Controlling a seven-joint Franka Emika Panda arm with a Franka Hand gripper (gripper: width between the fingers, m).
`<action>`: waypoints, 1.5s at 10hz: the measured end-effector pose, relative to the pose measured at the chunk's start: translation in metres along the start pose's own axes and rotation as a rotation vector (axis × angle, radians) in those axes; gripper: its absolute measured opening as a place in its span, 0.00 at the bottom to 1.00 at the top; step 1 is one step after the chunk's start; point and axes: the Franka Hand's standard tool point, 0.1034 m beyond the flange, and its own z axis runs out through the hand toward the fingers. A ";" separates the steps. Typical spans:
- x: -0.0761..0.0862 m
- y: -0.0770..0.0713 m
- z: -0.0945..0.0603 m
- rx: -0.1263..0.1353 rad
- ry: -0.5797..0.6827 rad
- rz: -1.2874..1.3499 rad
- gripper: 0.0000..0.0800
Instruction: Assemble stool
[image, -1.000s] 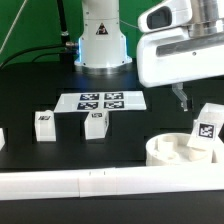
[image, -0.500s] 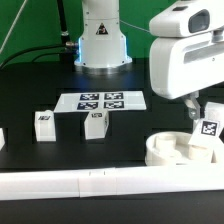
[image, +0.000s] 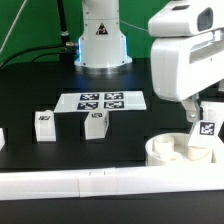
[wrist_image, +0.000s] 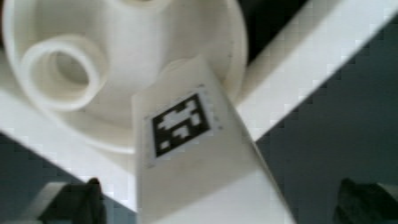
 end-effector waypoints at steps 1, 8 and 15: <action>-0.001 0.001 0.002 -0.017 -0.018 -0.166 0.81; 0.000 0.002 0.010 -0.031 -0.039 -0.120 0.42; 0.004 0.014 0.013 -0.033 -0.009 0.612 0.42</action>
Offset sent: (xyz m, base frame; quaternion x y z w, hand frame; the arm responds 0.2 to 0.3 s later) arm 0.0000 0.0000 0.0000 0.0000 0.0000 0.0000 1.0000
